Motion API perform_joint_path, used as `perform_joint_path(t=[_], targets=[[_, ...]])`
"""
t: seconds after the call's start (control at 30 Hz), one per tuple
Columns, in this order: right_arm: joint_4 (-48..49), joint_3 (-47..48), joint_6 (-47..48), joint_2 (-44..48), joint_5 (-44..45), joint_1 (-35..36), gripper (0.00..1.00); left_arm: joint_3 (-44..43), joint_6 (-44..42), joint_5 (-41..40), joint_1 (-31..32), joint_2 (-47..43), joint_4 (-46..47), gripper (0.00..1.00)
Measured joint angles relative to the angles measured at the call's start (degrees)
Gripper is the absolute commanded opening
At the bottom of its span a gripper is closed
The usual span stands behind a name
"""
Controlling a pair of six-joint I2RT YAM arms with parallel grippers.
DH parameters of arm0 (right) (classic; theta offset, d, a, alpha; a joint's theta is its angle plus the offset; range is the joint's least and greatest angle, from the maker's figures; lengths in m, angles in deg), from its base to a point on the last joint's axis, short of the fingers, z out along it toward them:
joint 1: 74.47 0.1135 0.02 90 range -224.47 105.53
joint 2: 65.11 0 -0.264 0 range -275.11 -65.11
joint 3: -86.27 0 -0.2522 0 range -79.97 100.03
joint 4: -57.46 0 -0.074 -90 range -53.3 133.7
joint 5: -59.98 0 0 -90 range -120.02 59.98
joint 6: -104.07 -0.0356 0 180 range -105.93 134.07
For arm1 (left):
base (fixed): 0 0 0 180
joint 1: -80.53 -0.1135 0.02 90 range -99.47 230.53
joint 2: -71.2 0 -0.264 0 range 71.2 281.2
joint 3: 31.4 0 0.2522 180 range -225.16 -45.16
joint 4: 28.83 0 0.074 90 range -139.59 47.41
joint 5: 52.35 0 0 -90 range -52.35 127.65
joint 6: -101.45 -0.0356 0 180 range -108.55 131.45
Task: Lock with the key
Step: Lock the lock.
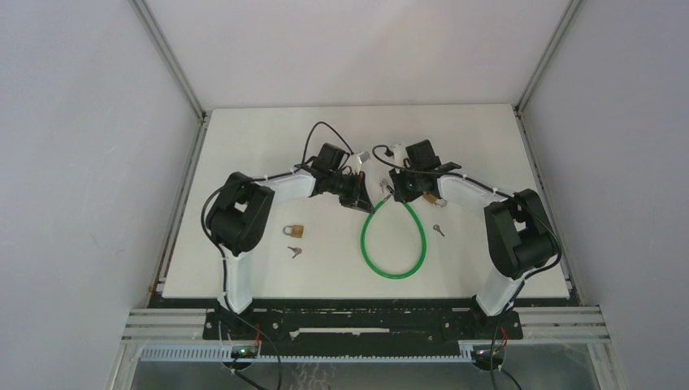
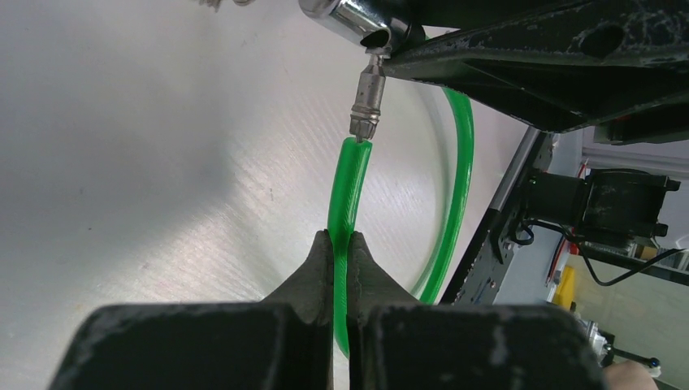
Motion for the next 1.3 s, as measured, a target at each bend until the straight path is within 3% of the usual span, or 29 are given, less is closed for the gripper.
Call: perform_joint_path(t=[1.3], targets=[[0.39,-0.02,1.84,0.00,1.62,1.79,0.00,0.00,1.77,1.86,-1.11,0.81,0.94,0.00]])
